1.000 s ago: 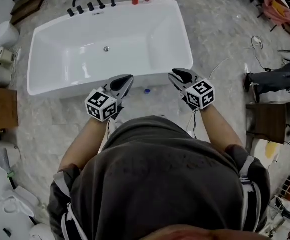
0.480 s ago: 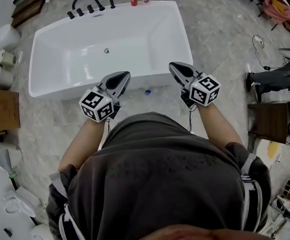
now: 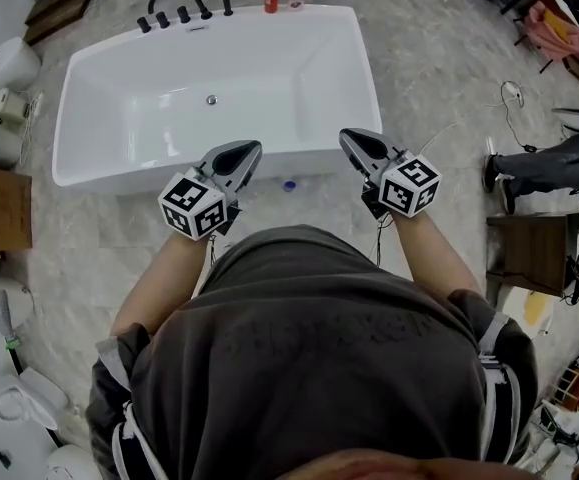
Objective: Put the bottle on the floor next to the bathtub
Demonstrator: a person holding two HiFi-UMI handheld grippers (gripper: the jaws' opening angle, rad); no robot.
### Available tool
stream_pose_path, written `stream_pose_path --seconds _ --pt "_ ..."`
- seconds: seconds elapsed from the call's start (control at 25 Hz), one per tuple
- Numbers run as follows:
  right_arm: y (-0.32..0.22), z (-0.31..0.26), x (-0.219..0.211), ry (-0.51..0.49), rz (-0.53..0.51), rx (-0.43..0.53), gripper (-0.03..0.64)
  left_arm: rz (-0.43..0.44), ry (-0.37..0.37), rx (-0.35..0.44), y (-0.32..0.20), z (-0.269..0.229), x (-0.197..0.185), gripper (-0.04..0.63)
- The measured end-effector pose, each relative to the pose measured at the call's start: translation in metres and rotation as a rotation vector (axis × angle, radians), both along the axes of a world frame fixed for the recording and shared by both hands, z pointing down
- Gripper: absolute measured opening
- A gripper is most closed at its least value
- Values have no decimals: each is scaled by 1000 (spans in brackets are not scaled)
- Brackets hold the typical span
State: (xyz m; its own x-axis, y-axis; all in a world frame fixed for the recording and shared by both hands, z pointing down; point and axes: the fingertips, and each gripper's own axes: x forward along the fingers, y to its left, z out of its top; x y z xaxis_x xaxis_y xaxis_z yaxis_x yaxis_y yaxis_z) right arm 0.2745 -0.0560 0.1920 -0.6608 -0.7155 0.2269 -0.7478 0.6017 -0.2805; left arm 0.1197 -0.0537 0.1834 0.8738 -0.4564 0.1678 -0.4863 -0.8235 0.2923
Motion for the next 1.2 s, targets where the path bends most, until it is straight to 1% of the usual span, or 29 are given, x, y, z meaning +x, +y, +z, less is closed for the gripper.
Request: stream_pose_path --seconds 0.32,0.52,1.2 --pt "-1 -1 0 16 1 3 -8 -10 5 0 0 -2 -2 6" --pt "3 1 -1 56 -8 12 -9 -14 7 2 1 -1 -3 6" --pt "8 0 -7 83 -34 23 -9 -26 23 1 4 -3 -7 6"
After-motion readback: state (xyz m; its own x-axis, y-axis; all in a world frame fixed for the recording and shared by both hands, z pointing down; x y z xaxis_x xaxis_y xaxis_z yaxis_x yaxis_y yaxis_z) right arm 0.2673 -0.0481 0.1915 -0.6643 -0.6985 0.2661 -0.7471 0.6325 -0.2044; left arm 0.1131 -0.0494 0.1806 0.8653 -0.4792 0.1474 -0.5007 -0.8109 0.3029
